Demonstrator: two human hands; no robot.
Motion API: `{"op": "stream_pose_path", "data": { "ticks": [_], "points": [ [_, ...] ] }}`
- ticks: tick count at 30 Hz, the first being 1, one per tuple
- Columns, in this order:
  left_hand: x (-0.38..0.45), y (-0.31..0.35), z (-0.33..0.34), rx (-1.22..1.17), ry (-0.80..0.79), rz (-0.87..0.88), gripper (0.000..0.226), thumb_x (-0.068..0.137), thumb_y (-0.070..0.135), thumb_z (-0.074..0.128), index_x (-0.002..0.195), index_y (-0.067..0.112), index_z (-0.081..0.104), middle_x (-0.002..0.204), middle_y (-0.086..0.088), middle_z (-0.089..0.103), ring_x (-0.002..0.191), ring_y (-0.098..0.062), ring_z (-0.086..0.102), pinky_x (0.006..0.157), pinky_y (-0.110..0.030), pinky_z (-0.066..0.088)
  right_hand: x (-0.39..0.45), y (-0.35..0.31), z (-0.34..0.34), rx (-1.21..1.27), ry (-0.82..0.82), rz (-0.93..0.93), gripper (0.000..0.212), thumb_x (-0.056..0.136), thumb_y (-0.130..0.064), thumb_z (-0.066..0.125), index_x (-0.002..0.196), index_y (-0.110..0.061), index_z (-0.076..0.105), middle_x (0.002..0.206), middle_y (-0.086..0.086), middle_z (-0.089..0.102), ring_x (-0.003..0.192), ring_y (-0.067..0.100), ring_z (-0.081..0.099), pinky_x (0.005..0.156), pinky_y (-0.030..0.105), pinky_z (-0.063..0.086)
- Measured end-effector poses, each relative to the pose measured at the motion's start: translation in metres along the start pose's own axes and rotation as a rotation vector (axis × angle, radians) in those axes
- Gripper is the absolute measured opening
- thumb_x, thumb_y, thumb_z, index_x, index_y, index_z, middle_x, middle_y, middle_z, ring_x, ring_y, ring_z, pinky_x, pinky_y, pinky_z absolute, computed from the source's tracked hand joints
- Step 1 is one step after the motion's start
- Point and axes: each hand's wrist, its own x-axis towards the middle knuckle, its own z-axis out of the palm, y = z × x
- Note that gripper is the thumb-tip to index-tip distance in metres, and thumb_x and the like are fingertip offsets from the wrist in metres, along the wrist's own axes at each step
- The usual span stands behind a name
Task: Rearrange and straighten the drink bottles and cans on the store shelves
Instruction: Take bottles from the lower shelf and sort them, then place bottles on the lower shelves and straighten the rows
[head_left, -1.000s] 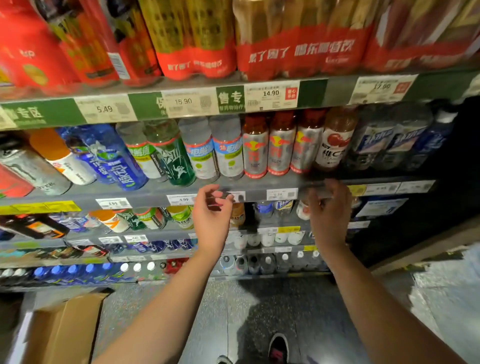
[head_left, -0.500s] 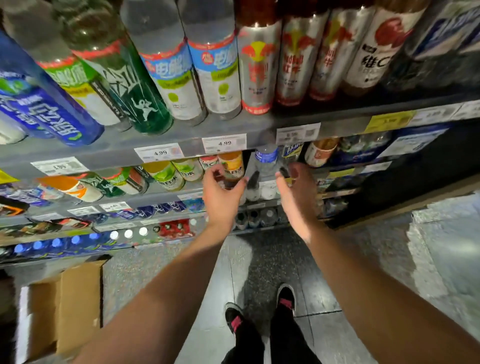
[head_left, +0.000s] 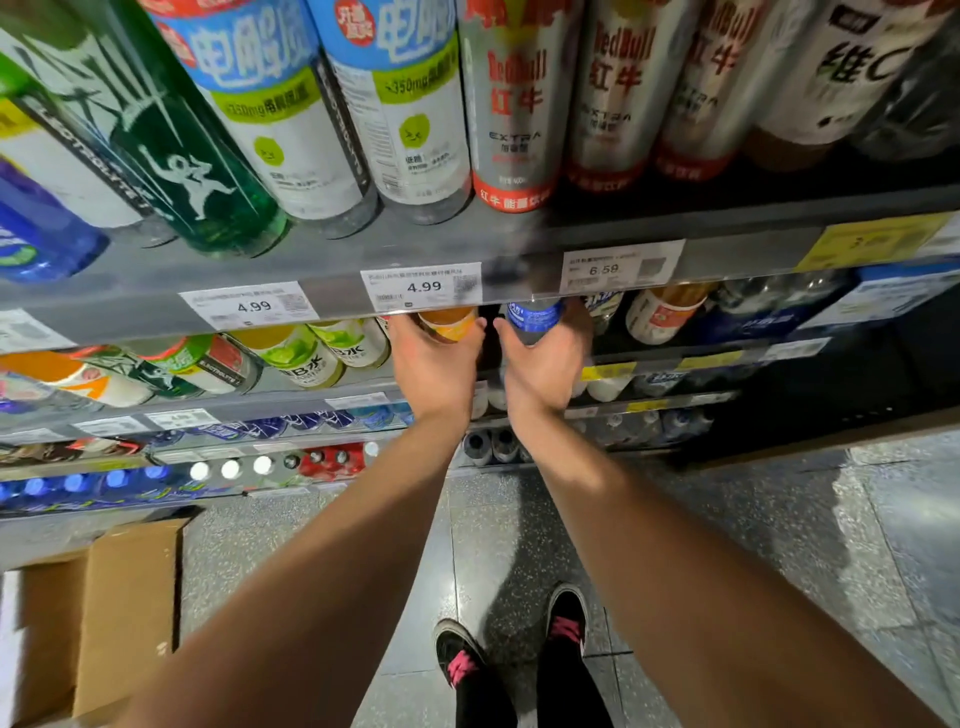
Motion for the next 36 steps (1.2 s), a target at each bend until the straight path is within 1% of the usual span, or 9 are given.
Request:
{"op": "stream_pose_path", "data": {
  "ticks": [6,11,15,18,22,24,28,32,36],
  "points": [
    [0.003,-0.002,-0.003,-0.025,-0.047,0.033,0.057,0.066,0.027,0.091,0.107,0.025,0.051,0.110,0.007,0.066,0.102,-0.012,0.064,0.085,-0.024,0.047,0.005,-0.005,0.025,-0.119,0.052,0.065,0.066,0.072,-0.045,0.077,0.119,-0.003,0.058,0.127,0.017,0.057,0.124,0.033,0.048,0.104,0.044,0.039],
    [0.006,-0.009,-0.011,-0.046,-0.126,0.033,0.058,0.066,0.024,0.091,0.112,0.014,0.055,0.109,-0.001,0.068,0.103,-0.017,0.066,0.093,-0.039,0.053,-0.003,-0.004,0.016,-0.028,-0.053,0.139,0.072,0.075,-0.043,0.077,0.133,-0.013,0.046,0.122,0.012,0.064,0.111,0.033,0.061,0.090,0.042,0.051],
    [-0.002,-0.013,-0.028,-0.047,-0.219,0.017,0.064,0.065,0.019,0.091,0.116,0.019,0.052,0.113,-0.001,0.066,0.104,-0.015,0.066,0.096,-0.040,0.054,-0.018,0.011,-0.015,0.131,-0.093,0.098,0.071,0.067,-0.031,0.087,0.128,-0.018,0.051,0.118,0.001,0.067,0.104,0.018,0.064,0.082,0.017,0.045],
    [-0.017,-0.006,-0.045,-0.057,-0.271,-0.015,0.065,0.071,0.011,0.088,0.123,0.017,0.051,0.117,-0.002,0.066,0.103,-0.014,0.065,0.095,-0.034,0.054,-0.029,0.007,-0.043,0.071,-0.028,0.014,0.063,0.062,-0.023,0.090,0.113,-0.010,0.057,0.106,0.005,0.069,0.093,0.021,0.067,0.071,0.010,0.038],
    [-0.039,0.019,-0.075,-0.058,-0.365,-0.002,0.051,0.078,0.006,0.083,0.119,0.011,0.054,0.102,0.008,0.062,0.084,0.010,0.059,0.071,0.003,0.037,-0.044,-0.004,-0.088,0.070,-0.072,0.065,0.062,0.064,-0.025,0.090,0.112,-0.017,0.052,0.099,-0.001,0.069,0.090,0.023,0.069,0.070,0.022,0.047],
    [-0.052,0.031,-0.089,-0.067,-0.399,0.031,0.042,0.080,0.006,0.081,0.111,0.013,0.054,0.093,0.015,0.059,0.080,0.017,0.057,0.070,0.002,0.037,-0.052,-0.008,-0.112,0.151,-0.110,0.108,0.062,0.064,-0.030,0.089,0.112,-0.030,0.049,0.102,-0.011,0.069,0.096,0.016,0.068,0.079,0.028,0.053],
    [-0.073,0.063,-0.106,-0.149,-0.455,0.102,0.034,0.078,0.017,0.084,0.098,0.018,0.057,0.091,0.008,0.061,0.082,-0.006,0.059,0.081,-0.029,0.053,-0.066,-0.031,-0.167,0.189,-0.058,0.053,0.065,0.070,-0.028,0.087,0.121,-0.029,0.048,0.105,-0.009,0.064,0.095,0.013,0.063,0.078,0.023,0.047],
    [-0.098,0.112,-0.114,-0.290,-0.465,0.205,0.027,0.078,0.002,0.082,0.096,0.010,0.063,0.081,0.009,0.057,0.072,0.005,0.053,0.069,-0.009,0.042,-0.067,-0.058,-0.225,0.298,-0.006,0.003,0.062,0.073,-0.020,0.087,0.114,-0.034,0.043,0.096,-0.023,0.059,0.081,-0.014,0.057,0.062,0.003,0.042],
    [-0.112,0.168,-0.100,-0.351,-0.552,0.248,0.031,0.078,0.002,0.081,0.096,0.022,0.065,0.078,0.010,0.066,0.068,0.004,0.059,0.069,-0.016,0.048,-0.054,-0.077,-0.273,0.377,0.093,-0.044,0.055,0.073,-0.021,0.087,0.109,-0.033,0.046,0.095,-0.023,0.059,0.083,-0.007,0.058,0.068,0.010,0.042]
  ]
}}
